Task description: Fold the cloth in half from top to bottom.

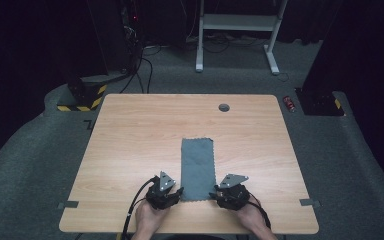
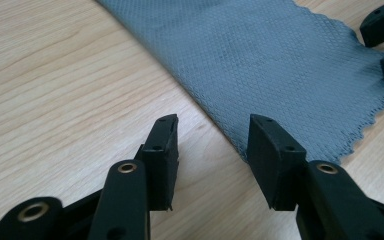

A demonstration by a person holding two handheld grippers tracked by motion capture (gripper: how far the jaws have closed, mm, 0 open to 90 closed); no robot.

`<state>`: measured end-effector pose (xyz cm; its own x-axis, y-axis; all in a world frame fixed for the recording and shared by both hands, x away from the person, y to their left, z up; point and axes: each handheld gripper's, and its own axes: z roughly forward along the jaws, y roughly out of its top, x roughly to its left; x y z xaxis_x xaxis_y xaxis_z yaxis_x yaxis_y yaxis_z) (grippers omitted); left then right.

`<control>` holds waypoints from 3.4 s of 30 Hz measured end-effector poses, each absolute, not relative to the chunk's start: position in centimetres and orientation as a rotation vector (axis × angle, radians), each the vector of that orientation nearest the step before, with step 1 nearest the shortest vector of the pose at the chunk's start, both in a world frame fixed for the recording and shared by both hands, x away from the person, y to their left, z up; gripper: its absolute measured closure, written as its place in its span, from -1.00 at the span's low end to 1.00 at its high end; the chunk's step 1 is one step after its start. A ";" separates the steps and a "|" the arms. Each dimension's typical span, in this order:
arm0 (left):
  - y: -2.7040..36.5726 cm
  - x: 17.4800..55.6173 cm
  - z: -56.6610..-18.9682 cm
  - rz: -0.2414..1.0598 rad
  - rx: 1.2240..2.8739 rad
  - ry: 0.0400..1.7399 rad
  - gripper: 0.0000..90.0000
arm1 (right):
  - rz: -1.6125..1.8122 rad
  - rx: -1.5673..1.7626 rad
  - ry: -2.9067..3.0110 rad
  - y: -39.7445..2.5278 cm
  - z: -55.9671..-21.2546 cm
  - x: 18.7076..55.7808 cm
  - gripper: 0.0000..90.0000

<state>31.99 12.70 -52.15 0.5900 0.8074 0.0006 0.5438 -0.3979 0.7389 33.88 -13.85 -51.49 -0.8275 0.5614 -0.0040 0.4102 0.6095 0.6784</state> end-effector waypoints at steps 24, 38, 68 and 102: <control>12.8 43.1 -49.0 0.396 2.013 1.183 0.06 | 1.122 1.004 2.508 -14.5 -49.2 41.2 0.56; 11.5 48.2 -50.1 0.420 2.006 1.305 0.11 | 1.043 1.085 2.431 -13.0 -49.6 46.8 0.77; 10.2 50.4 -51.1 0.469 2.092 1.315 0.40 | 0.928 1.204 2.370 -11.2 -51.4 51.8 0.52; 10.5 50.7 -51.2 0.349 2.067 1.271 0.96 | 0.918 1.164 2.421 -10.2 -51.2 52.4 0.88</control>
<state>50.69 10.46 -51.23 0.4883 0.8648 -0.1173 0.6835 -0.2954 0.6675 52.39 -10.19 -51.22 -0.6260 0.7798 0.0052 0.5871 0.4668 0.6614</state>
